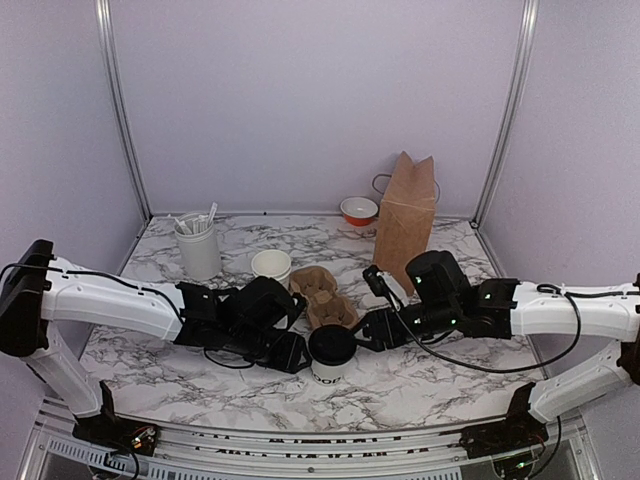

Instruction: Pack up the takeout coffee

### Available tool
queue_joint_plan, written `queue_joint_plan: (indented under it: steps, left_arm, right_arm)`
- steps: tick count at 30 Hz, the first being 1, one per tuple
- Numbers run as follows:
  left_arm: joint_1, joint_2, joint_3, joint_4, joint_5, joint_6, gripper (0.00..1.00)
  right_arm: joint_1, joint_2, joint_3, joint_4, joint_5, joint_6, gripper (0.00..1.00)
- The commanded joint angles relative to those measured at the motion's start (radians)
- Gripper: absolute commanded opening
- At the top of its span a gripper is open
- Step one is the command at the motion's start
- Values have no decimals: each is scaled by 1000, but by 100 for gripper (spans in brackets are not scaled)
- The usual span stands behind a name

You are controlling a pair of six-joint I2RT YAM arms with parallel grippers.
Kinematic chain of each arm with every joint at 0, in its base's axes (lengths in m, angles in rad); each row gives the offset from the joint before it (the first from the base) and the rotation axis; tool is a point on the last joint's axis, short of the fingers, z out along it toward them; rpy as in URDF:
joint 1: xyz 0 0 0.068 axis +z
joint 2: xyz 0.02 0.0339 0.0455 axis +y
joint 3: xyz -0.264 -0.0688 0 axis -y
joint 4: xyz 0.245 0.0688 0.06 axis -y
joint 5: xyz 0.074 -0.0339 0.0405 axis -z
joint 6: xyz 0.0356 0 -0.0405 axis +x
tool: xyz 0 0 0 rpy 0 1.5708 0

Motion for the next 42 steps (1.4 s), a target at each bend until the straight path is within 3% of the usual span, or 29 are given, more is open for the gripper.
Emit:
queue_joint_plan:
  steps: [1, 15, 29, 42]
  left_arm:
    - [20, -14, -19, 17, 2, 14, 41]
    - [76, -47, -63, 11, 11, 30, 41]
    - [109, -206, -101, 45, 63, -37, 41]
    - [110, -129, -98, 174, 157, -92, 40]
  right_arm:
    - [16, -2, 0, 37, 18, 34, 53]
    - [-50, -36, -65, 119, -31, 130, 52]
    - [-84, -26, -105, 170, -56, 166, 47]
    - [-86, -17, -136, 198, -61, 177, 46]
